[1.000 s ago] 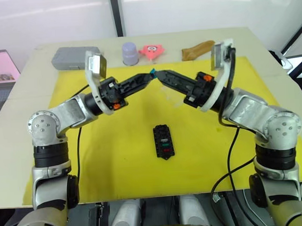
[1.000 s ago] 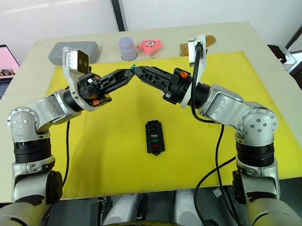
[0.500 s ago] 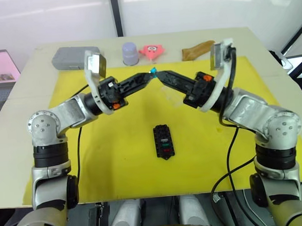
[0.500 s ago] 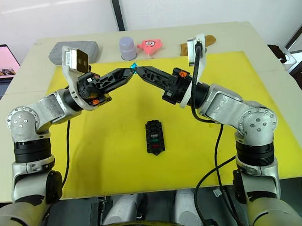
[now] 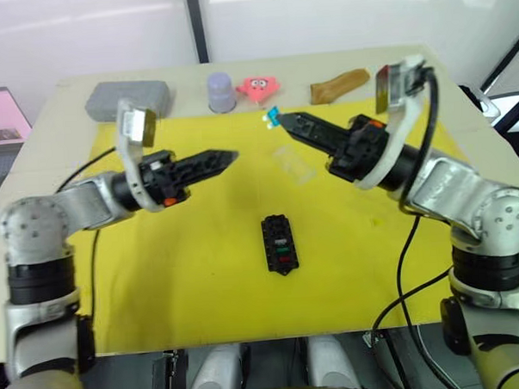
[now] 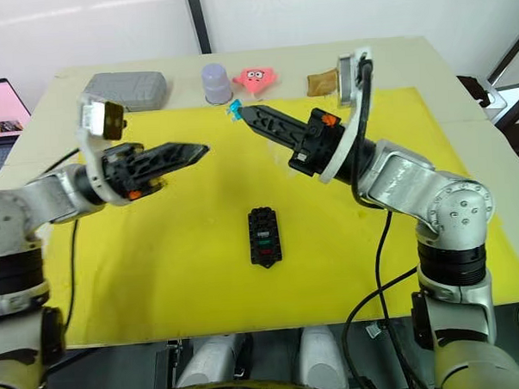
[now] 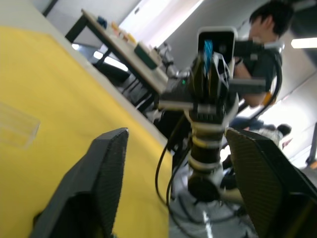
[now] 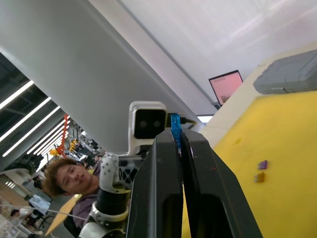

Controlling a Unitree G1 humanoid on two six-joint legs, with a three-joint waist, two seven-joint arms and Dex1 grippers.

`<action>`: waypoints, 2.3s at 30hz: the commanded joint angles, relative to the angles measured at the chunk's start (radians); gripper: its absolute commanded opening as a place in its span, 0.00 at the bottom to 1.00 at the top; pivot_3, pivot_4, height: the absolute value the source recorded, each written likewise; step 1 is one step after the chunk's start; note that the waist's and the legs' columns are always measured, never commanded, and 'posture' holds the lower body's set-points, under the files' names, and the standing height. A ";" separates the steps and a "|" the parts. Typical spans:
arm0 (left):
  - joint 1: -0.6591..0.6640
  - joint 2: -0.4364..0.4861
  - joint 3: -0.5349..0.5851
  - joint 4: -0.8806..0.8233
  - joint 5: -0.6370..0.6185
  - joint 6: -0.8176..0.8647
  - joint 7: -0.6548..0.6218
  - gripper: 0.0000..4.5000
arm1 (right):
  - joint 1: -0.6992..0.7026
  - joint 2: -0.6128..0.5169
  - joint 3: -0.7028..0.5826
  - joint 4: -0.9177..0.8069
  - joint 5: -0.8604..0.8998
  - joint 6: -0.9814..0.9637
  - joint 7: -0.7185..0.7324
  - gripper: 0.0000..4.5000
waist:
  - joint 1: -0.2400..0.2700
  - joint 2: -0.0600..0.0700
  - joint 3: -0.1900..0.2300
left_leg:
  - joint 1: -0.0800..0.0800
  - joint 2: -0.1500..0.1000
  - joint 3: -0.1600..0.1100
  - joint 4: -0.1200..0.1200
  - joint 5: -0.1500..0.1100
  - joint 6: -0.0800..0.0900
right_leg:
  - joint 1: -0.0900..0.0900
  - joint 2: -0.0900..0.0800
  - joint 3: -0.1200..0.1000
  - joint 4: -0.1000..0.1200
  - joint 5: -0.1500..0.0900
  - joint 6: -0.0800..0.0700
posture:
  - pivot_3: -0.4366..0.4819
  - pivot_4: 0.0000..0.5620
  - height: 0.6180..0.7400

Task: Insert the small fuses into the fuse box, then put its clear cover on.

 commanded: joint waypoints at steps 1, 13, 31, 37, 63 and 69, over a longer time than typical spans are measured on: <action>0.064 0.081 -0.049 -0.143 0.180 -0.079 -0.186 0.82 | 0.006 -0.102 0.004 -0.080 -0.106 0.062 0.095 0.00 | 0.005 0.001 0.000 | 0.000 0.000 0.000 0.000 0.000 0.000 | 0.000 0.000 0.000 0.000 0.000 0.000 | 0.48 0.27 1.00; 0.157 0.052 -0.437 -0.215 0.941 -0.718 -0.431 0.99 | 0.035 -0.366 0.386 -0.235 -1.027 -0.130 0.708 0.00 | 0.014 0.001 0.000 | 0.000 0.001 0.003 -0.001 0.000 0.000 | 0.002 0.000 0.000 -0.006 0.000 0.000 | 0.48 0.27 1.00; 0.081 -0.126 -0.511 0.007 1.194 -0.939 -0.475 0.99 | 0.015 -0.262 0.507 -0.066 -1.477 -0.343 1.027 0.00 | 0.015 0.000 0.000 | -0.001 0.001 0.002 0.000 0.000 0.000 | 0.002 0.000 -0.001 -0.006 0.000 0.000 | 0.48 0.27 1.00; 0.091 -0.134 -0.500 -0.006 1.200 -0.936 -0.480 0.99 | 0.029 -0.243 0.499 -0.053 -1.522 -0.354 1.058 0.00 | 0.013 0.000 0.000 | -0.001 0.001 0.001 0.000 0.000 0.000 | 0.002 0.000 -0.001 -0.006 0.000 0.000 | 0.48 0.27 1.00; 0.075 -0.168 -0.509 -0.012 1.235 -0.953 -0.479 0.99 | 0.043 -0.206 0.472 -0.020 -1.596 -0.360 1.120 0.00 | 0.013 0.000 0.000 | -0.001 0.001 0.001 0.000 0.000 0.000 | 0.002 0.000 -0.001 -0.006 0.000 0.000 | 0.48 0.27 1.00; 0.078 -0.173 -0.511 -0.011 1.242 -0.957 -0.485 0.99 | 0.044 -0.210 0.471 -0.013 -1.603 -0.359 1.134 0.00 | 0.014 0.000 0.000 | -0.001 0.001 0.001 0.000 0.000 0.000 | 0.002 0.000 -0.001 -0.006 0.000 0.000 | 0.48 0.27 1.00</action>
